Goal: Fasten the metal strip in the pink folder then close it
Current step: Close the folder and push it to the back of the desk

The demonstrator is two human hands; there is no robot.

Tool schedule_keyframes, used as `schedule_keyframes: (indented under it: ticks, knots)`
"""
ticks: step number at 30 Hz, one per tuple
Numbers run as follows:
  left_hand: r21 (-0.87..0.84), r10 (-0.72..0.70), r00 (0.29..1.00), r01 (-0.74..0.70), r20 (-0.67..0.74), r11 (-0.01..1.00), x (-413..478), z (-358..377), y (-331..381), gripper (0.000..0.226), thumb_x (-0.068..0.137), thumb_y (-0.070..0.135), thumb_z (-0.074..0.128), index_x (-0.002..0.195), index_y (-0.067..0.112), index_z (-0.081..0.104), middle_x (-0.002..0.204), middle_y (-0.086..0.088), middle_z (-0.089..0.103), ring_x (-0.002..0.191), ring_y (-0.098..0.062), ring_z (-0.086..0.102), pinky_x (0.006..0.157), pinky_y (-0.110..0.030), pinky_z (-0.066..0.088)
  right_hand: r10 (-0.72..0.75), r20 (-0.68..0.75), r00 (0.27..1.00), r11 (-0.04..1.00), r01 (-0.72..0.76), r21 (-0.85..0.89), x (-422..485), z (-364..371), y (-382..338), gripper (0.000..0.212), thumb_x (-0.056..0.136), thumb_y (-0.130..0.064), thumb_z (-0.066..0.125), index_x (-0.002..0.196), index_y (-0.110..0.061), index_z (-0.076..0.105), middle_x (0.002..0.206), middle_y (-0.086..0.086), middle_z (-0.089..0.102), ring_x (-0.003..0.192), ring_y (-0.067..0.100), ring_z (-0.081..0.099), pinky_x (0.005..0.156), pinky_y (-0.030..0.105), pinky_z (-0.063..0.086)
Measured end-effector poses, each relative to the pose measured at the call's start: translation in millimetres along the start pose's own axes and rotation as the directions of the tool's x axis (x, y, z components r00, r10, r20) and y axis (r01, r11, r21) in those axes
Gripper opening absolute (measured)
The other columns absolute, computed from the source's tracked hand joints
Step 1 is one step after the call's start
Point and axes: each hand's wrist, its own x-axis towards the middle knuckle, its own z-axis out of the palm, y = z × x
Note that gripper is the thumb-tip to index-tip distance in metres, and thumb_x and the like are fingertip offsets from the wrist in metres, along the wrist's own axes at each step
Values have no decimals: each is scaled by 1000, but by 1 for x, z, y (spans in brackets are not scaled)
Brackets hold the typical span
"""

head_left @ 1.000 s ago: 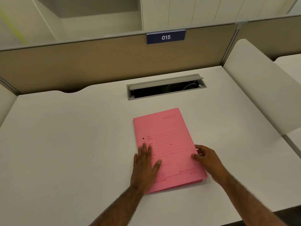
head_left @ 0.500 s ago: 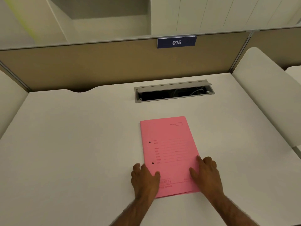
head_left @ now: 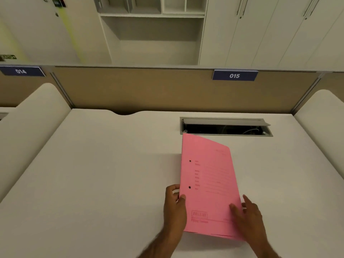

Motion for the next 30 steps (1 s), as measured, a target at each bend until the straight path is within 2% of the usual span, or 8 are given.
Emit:
schedule_keyframes:
  ticks: [2, 4, 6, 8, 13, 19, 24, 30]
  knots:
    - [-35, 15, 1000, -16, -3, 999, 14, -19, 14, 18, 103, 17, 52, 109, 34, 52, 100, 7, 76, 76, -8, 76, 52, -18, 54, 30, 63, 998, 973, -44, 225, 6, 5, -26, 74, 90, -37, 69, 152, -15, 33, 127, 13, 61, 108, 31, 63, 96, 49, 50]
    - [-32, 51, 999, -51, -16, 998, 31, -39, 29, 17, 102, 19, 54, 109, 34, 53, 99, 6, 76, 75, -10, 76, 52, -18, 53, 23, 118, 993, 927, -65, 370, 10, 10, -55, 66, 90, -34, 70, 147, -20, 41, 116, 5, 67, 97, 24, 67, 81, 41, 55]
    - [-2, 91, 995, -91, -47, 996, 54, -57, 42, 19, 101, 14, 54, 111, 30, 53, 99, 4, 76, 74, -10, 75, 51, -18, 52, -52, 133, 990, 905, -10, 426, 18, 18, -84, 51, 89, -24, 72, 136, -20, 53, 104, 1, 72, 89, 17, 70, 67, 30, 52]
    - [40, 129, 987, -126, -94, 991, 82, -76, 53, 23, 99, 6, 53, 114, 22, 54, 106, -5, 74, 81, -16, 73, 59, -25, 52, -117, 136, 984, 888, 42, 457, 28, 29, -114, 47, 87, -13, 71, 132, -15, 58, 101, 2, 73, 86, 18, 70, 65, 27, 51]
    - [182, 186, 966, -154, -179, 971, 150, -116, 72, 22, 96, 1, 52, 112, 15, 53, 110, -8, 67, 93, -23, 67, 61, -25, 46, -205, 131, 970, 904, 137, 406, 57, 61, -184, 46, 89, -5, 66, 134, -8, 56, 93, 15, 68, 87, 33, 67, 79, 46, 58]
    - [398, 204, 962, -118, -183, 910, 223, -128, 78, 14, 97, 7, 55, 106, 17, 51, 118, -12, 69, 91, -24, 62, 64, -26, 48, -232, 108, 967, 922, 183, 341, 107, 95, -234, 47, 90, -4, 62, 136, -5, 52, 121, 20, 67, 104, 36, 66, 92, 50, 56]
    - [519, 231, 957, -109, -175, 848, 267, -131, 72, 22, 98, 7, 54, 119, 8, 57, 125, -15, 69, 92, -24, 61, 72, -29, 50, -237, 103, 966, 948, 207, 241, 141, 121, -249, 42, 89, -4, 60, 131, -4, 56, 127, 15, 64, 108, 31, 63, 89, 37, 52]
    - [595, 290, 944, -145, -155, 790, 293, -132, 62, 30, 99, 13, 51, 128, 9, 59, 126, -15, 69, 104, -35, 68, 80, -38, 55, -248, 117, 962, 957, 225, 180, 160, 145, -253, 38, 87, -6, 58, 126, -8, 60, 124, 11, 66, 94, 21, 58, 82, 31, 51]
